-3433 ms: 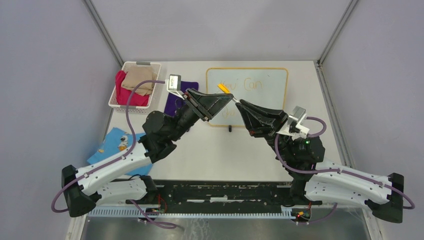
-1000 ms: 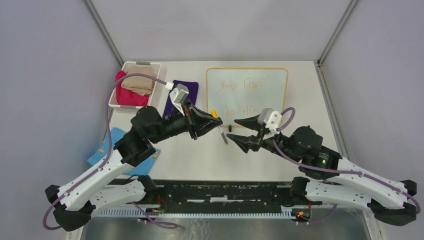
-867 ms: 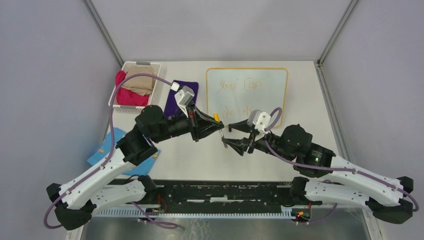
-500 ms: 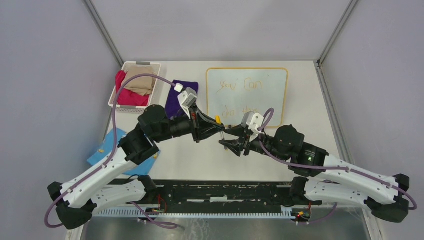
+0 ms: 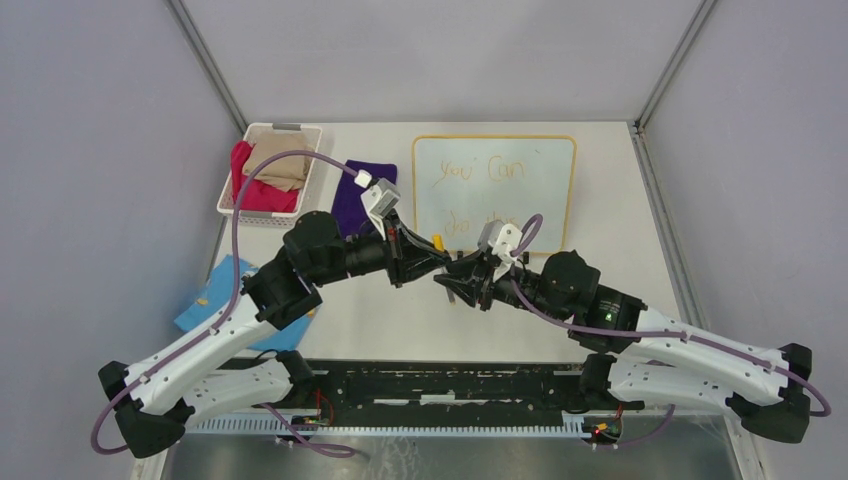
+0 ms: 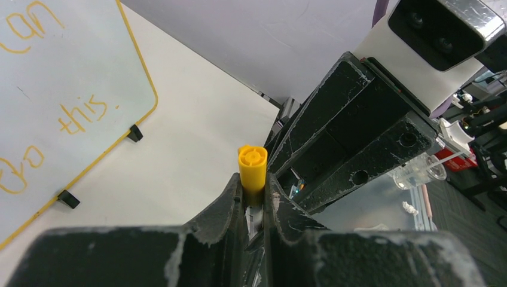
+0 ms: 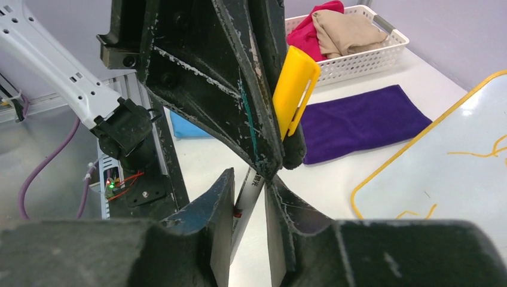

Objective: Write a sentence on the whiteboard
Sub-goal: Place the whiteboard marker at the center of the board.

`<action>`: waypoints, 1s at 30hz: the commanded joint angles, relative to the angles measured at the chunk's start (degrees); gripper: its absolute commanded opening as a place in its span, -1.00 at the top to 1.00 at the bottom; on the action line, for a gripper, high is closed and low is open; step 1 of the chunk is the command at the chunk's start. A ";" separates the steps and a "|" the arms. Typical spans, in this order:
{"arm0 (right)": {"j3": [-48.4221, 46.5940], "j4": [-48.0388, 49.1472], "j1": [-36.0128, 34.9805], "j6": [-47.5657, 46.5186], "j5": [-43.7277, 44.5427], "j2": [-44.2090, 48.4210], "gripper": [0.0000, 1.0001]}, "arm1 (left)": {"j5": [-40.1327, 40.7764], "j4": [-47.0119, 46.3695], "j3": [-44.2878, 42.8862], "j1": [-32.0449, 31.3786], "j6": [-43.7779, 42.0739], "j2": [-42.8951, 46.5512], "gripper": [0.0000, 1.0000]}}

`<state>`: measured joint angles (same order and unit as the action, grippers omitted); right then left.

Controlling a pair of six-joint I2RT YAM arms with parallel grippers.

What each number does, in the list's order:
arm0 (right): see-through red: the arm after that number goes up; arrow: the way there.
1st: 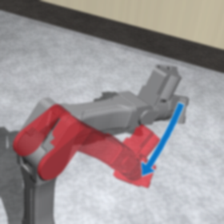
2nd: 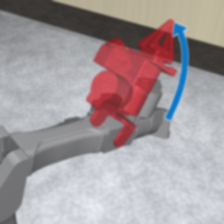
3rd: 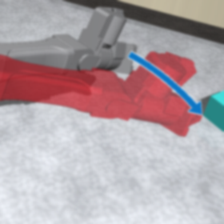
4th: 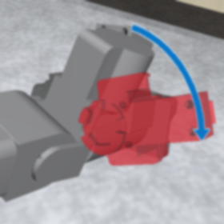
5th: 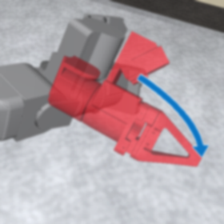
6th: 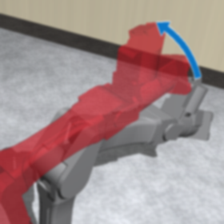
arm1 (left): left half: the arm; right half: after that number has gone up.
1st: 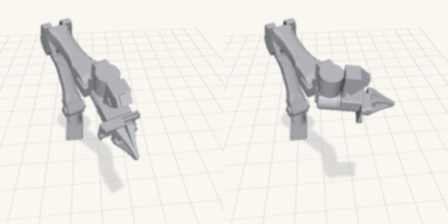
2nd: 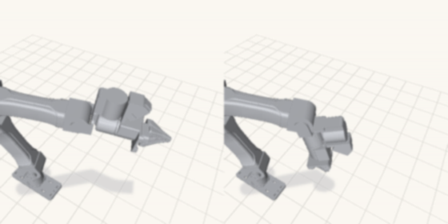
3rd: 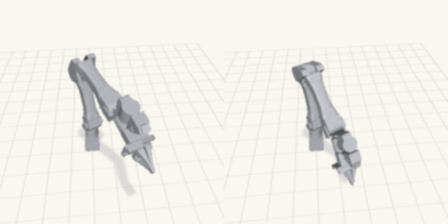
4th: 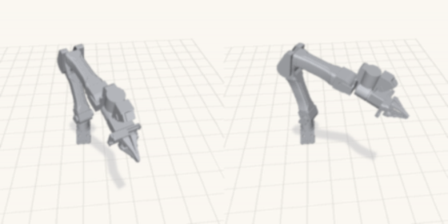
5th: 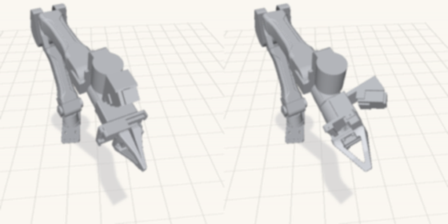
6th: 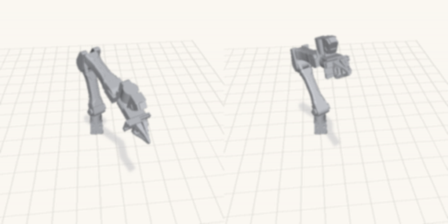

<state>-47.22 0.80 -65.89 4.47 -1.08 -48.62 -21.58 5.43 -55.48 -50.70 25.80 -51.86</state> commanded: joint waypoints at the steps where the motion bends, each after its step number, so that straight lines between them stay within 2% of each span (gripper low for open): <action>1: 0.37 3.91 -0.10 1.17 0.27 -0.28 0.51 | -1.38 -3.15 0.37 0.14 -1.69 0.68 0.96; 3: 0.46 3.95 -0.05 0.98 0.29 -0.24 0.72 | -1.18 -3.15 0.38 0.12 -1.64 0.70 0.87; 4: 0.45 3.89 -0.10 0.85 0.29 -0.21 0.80 | -0.98 -3.08 0.38 0.09 -1.55 0.64 0.72; 7: 0.33 2.74 -0.07 -0.05 0.68 -0.05 0.97 | -0.03 -2.79 0.25 0.11 -1.46 0.94 0.00; 9: -0.08 0.72 -0.07 -1.42 1.76 0.12 1.00 | 2.88 -1.47 -0.26 0.08 -1.77 1.25 -0.31; 10: -0.42 -0.60 -0.07 -2.58 3.32 0.26 1.00 | 4.85 -0.42 -0.69 0.15 -2.24 1.50 -0.55; 11: -0.87 -3.55 -0.09 -3.63 5.24 0.30 1.00 | 7.66 0.84 -1.21 0.11 -2.82 1.88 -0.73; 13: -1.90 -8.15 -0.08 -6.63 9.32 0.05 1.00 | 14.45 3.18 -2.13 0.14 -4.10 3.04 -0.93; 15: -3.11 -14.06 -0.13 -8.30 14.66 -0.84 0.99 | 22.04 5.05 -3.03 0.16 -5.75 4.62 -0.99; 20: -4.64 -25.00 -0.09 -9.22 24.64 -5.12 1.00 | 39.50 6.59 -3.09 0.11 -10.45 8.38 -0.99; 25: -2.78 -27.97 -0.12 -8.61 25.79 -8.97 1.00 | 45.56 6.16 -0.13 0.13 -15.63 10.65 -0.99; 30: -3.02 -28.70 -0.12 -8.52 26.46 -13.44 1.00 | 48.33 4.96 4.60 0.16 -14.63 11.18 -0.99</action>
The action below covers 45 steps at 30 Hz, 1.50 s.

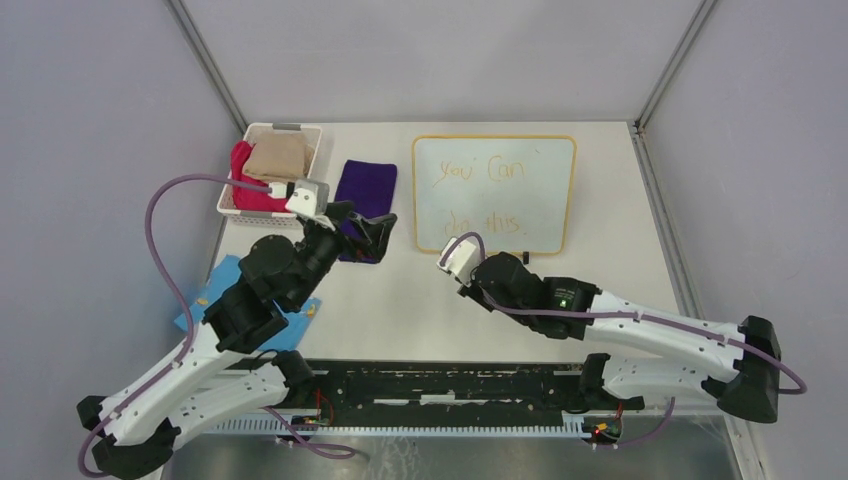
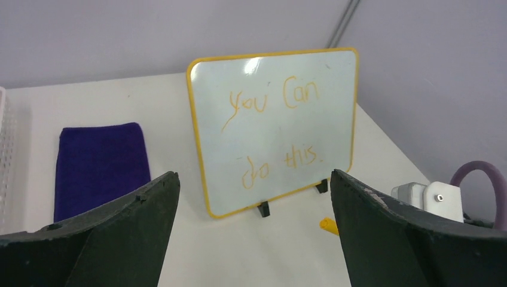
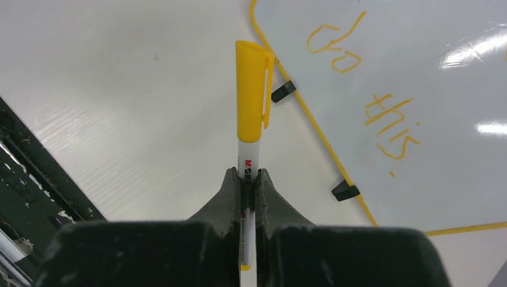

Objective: Write a sentence on the whiteboard
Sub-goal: Place the whiteboard marker at the center of the board.

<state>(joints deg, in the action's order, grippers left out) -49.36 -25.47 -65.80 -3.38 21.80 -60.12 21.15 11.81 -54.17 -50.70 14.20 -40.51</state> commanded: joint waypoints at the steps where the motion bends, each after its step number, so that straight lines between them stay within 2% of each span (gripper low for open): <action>1: -1.12 -2.22 -0.19 -0.58 3.33 -2.28 1.00 | 5.27 -1.52 3.97 0.16 -2.16 -0.24 -0.99; 4: -1.65 -0.47 -0.14 -0.45 0.45 -1.20 1.00 | 1.03 -1.62 5.65 0.14 1.25 -0.76 -0.98; 13: 2.43 13.01 -0.20 2.61 -9.72 9.41 1.00 | -22.26 -11.40 7.89 0.16 12.66 -4.35 -0.87; 18: 2.09 16.02 -0.20 3.29 -13.42 10.51 1.00 | -28.49 -17.28 6.45 0.16 17.06 -8.48 -0.83; 24: 1.99 16.68 -0.15 3.29 -13.67 10.65 1.00 | -34.46 -21.83 5.94 0.18 19.97 -11.45 -0.63; 26: 2.23 17.13 -0.20 4.94 -13.87 10.99 1.00 | -35.25 -22.84 6.45 0.12 19.99 -11.46 -0.52; 30: 2.86 18.76 -0.14 5.38 -13.92 12.01 1.00 | -35.83 -22.89 7.50 0.11 20.27 -11.84 -0.17; 33: 3.05 19.37 -0.13 5.70 -13.54 12.06 1.00 | -35.91 -23.08 8.21 0.10 20.83 -12.13 -0.03; 37: 3.57 19.98 -0.19 6.34 -12.68 12.18 1.00 | -36.01 -23.85 9.04 0.07 21.39 -12.33 0.36; 45: 4.18 23.24 -0.17 7.46 -10.69 13.28 1.00 | -37.42 -21.99 9.19 -2.43 18.22 -15.54 0.95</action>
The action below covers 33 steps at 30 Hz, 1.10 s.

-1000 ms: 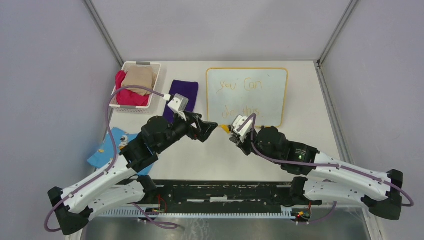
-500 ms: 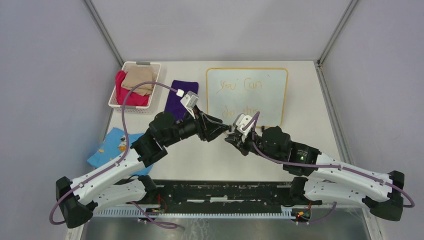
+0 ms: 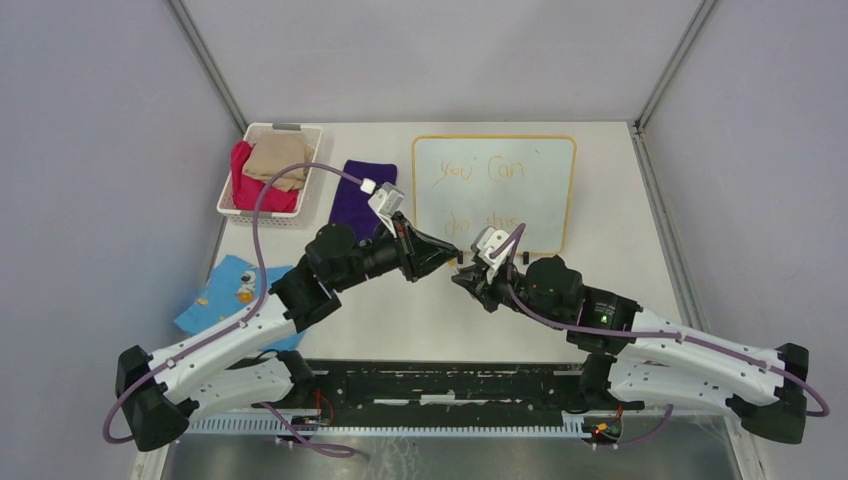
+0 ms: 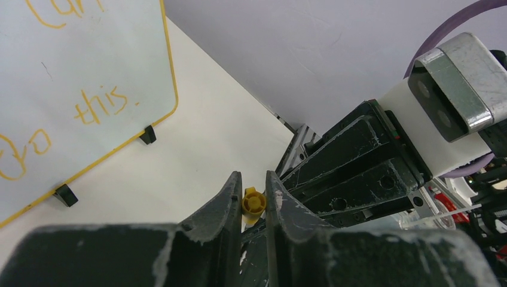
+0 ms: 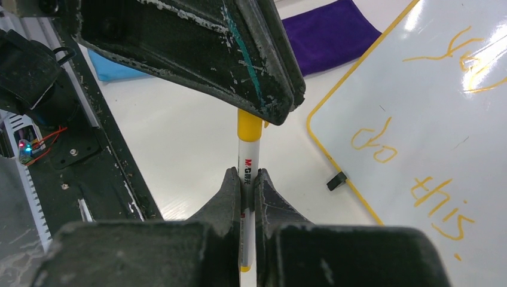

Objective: Write a sentence on the whiteboard
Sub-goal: Place the whiteboard marker at the center of the board.

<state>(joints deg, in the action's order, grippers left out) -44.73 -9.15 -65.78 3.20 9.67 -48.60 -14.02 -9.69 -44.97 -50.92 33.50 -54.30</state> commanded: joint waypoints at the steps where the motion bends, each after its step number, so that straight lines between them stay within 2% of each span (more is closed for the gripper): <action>1: -0.46 7.41 -0.21 1.03 1.93 1.95 1.00 | -1.88 0.14 0.05 -2.91 -1.63 -2.13 0.96; 11: -0.33 11.88 -0.23 0.67 5.08 3.28 1.00 | 0.74 0.60 1.29 -5.86 -1.70 -3.35 0.96; 12: -0.43 11.05 -0.21 0.44 4.80 3.31 1.00 | 1.95 1.32 1.03 -5.86 -2.13 -2.65 0.89; 13: -0.53 9.81 -0.15 0.08 4.30 3.25 1.00 | 4.12 2.63 0.51 -5.86 -3.11 -1.81 0.69; 15: -0.93 6.28 -0.20 -0.65 4.25 3.25 1.00 | 10.14 6.09 -1.08 -5.86 -4.82 0.38 0.06; 16: -1.24 4.69 -0.20 -1.01 4.35 3.27 1.00 | 12.97 7.65 -1.96 -5.86 -5.60 1.67 -0.16; 18: -2.44 0.62 -0.21 -2.37 4.21 3.33 1.00 | 18.94 10.12 -3.85 -5.86 -7.37 4.18 -0.47; 20: -3.52 -2.79 -0.22 -2.76 4.47 3.39 1.00 | 23.24 12.75 -6.12 -5.86 -9.17 6.38 -0.67; 25: -6.39 -10.55 -0.21 -7.02 7.67 1.02 1.00 | 34.05 17.98 -10.88 -5.86 -13.64 10.29 -0.78; 29: -8.13 -16.74 -0.22 -9.11 10.19 -5.40 1.00 | 44.19 19.70 -9.55 -5.86 -16.63 13.71 -0.79; 33: -7.95 -16.63 -0.17 -10.60 11.99 -10.91 1.00 | 43.84 21.11 -6.94 -5.86 -16.18 17.30 -0.79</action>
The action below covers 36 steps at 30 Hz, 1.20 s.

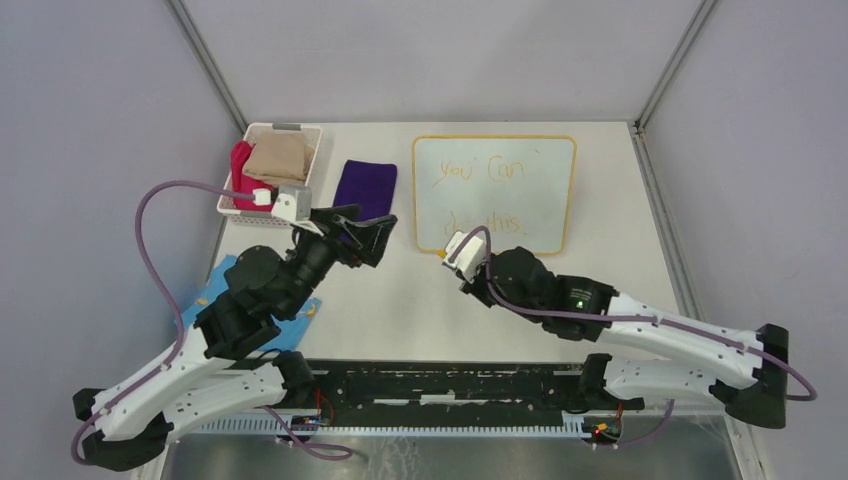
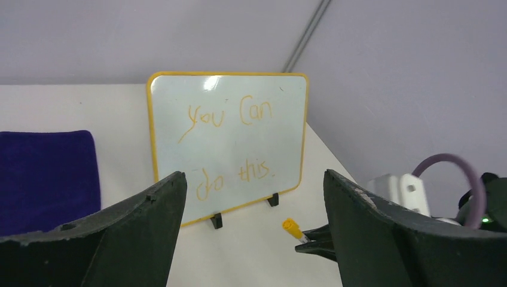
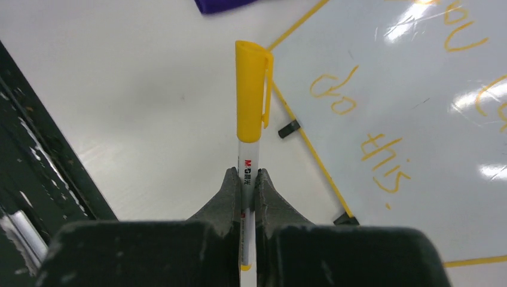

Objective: Write a sentence on the whiteboard
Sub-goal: Place the whiteboard marker at the center of the board.

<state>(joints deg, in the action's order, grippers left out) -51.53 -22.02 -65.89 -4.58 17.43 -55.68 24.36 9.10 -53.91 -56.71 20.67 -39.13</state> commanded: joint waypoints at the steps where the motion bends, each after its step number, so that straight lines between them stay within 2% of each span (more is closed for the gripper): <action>1: -0.88 -2.99 -0.02 -3.13 4.33 -5.19 1.00 | 5.32 2.32 2.99 -0.07 -3.15 3.32 -0.79; 12: -1.41 2.80 1.53 0.09 -2.54 -19.80 1.00 | 8.47 6.41 6.53 -0.07 -3.57 4.07 -0.79; 22: 1.40 6.71 6.21 6.44 -8.14 -25.00 1.00 | 9.28 4.40 10.98 -0.07 -3.75 3.98 -0.78; 36: 1.68 9.23 7.82 7.50 -10.11 -31.97 0.99 | 10.16 4.28 12.30 -0.07 -4.85 1.69 -0.76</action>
<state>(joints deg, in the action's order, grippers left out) -49.30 -16.56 -58.72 1.54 8.03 -86.08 32.71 15.94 -41.76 -56.71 19.33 -37.52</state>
